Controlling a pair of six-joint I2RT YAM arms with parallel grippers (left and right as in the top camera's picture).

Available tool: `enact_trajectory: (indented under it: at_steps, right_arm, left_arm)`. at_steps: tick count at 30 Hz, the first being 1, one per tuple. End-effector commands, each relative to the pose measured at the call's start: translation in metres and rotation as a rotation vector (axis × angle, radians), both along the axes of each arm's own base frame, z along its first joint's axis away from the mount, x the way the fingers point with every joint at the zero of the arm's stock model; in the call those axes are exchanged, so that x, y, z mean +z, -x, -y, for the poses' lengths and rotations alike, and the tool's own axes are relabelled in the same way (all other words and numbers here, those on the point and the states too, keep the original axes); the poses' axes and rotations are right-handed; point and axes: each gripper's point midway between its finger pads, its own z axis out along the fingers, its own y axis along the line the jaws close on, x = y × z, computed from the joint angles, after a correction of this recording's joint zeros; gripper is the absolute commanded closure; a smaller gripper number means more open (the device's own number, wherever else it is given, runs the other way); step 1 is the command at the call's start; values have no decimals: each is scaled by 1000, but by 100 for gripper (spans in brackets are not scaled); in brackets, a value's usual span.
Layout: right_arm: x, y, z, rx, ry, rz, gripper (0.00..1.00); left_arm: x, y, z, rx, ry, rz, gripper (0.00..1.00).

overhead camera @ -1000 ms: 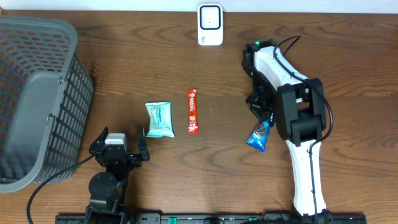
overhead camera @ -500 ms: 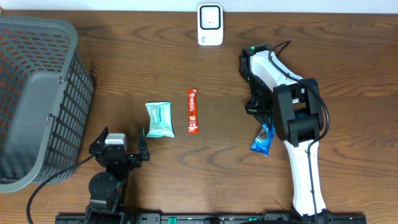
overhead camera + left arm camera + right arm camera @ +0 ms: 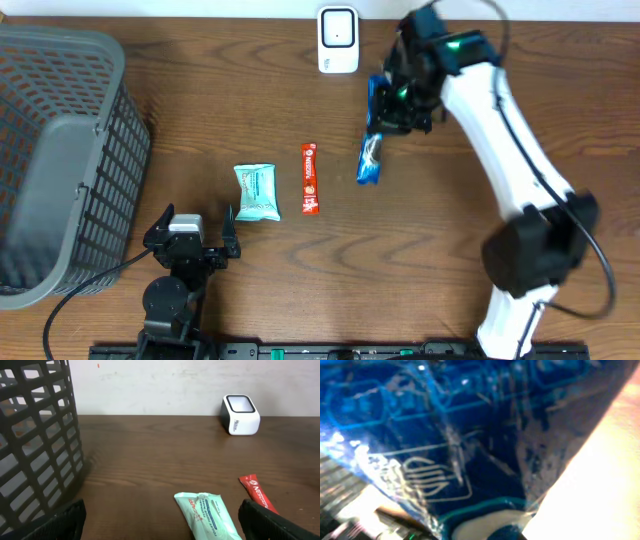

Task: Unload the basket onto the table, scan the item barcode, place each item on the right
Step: 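Lift the Oreo pack and hold it up to the scanner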

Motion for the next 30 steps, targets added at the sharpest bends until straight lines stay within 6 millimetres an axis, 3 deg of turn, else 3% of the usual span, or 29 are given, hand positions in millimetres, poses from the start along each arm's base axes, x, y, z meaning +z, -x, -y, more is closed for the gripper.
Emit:
enact_trajectory:
  at_steps: [1,4,7,10,15,19,21,30]
  right_arm:
    - [53,19,-37,271,-265,145,99]
    - [98,39,-65,579,-552,356,99]
    - [141,61,-77,846,-864,647,99]
    - [144,63,-80,937,-909,788,99]
    - [126,62,-86,995,-809,796,99]
    - [163,74,-92,1055,-1069,1023,99]
    - [167,69,-94,1040,-1083,1003,99]
    - [170,66,-99,741,-1120,408,99]
  left_arm:
    - [-19,0,-1,5,-6,-45,2]
    - [-19,0,-1,5,-6,-45,2]
    - [-19,0,-1,5,-6,-45,2]
    - [-19,0,-1,5,-6,-45,2]
    - [-19,0,-1,5,-6,-45,2]
    - [-19,0,-1,5,-6,-45,2]
    - [-19,0,-1,5,-6,-45,2]
    - [-19,0,-1,5,-6,-45,2]
